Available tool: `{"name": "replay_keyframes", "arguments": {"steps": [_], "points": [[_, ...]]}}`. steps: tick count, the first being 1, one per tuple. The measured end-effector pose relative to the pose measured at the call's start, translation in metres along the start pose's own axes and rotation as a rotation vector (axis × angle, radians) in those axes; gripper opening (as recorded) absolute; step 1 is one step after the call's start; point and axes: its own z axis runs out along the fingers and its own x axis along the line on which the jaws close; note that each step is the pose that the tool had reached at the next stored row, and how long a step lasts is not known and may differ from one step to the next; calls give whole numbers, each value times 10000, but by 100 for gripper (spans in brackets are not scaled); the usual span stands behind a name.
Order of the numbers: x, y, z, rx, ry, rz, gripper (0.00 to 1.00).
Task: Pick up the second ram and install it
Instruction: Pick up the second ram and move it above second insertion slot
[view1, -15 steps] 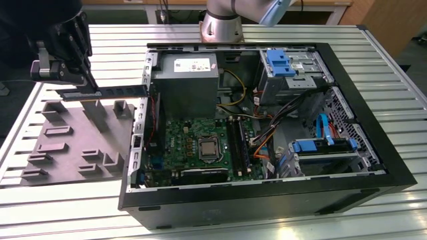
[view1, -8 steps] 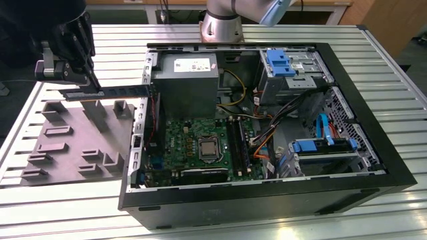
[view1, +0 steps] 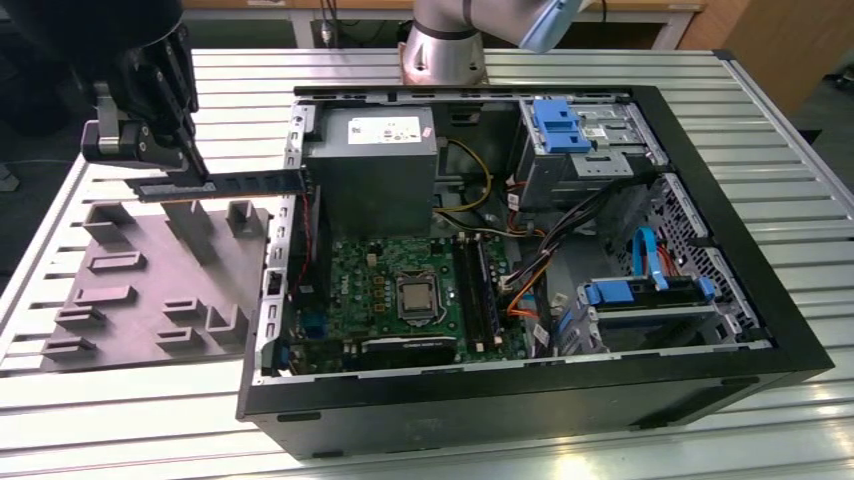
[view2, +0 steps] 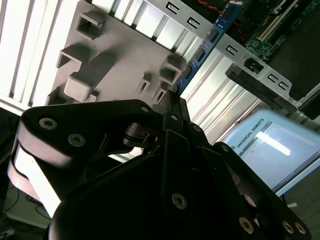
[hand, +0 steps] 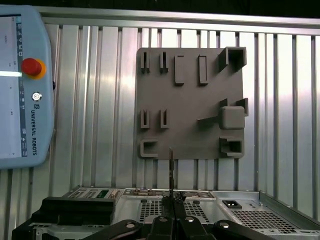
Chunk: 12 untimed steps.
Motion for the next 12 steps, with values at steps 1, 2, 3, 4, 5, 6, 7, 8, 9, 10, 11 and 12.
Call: {"name": "replay_keyframes", "arguments": {"steps": [1,2,3,4,5,6,7,8,9,10,11,12], "points": [[0,-6,-1,0,1,0,12],[0,-12,-1,-1,1,0,12],[0,-19,-1,-1,1,0,12],[0,-24,-1,0,0,0,12],[1,-30,-1,0,0,0,12],[1,-36,-2,0,1,0,12],[1,-42,-2,0,1,0,12],[1,-47,-3,0,1,0,12],[1,-54,-3,0,1,0,12],[1,-59,-3,0,1,0,12],[1,-64,-3,0,0,0,12],[1,-70,-3,0,0,0,12]]}}
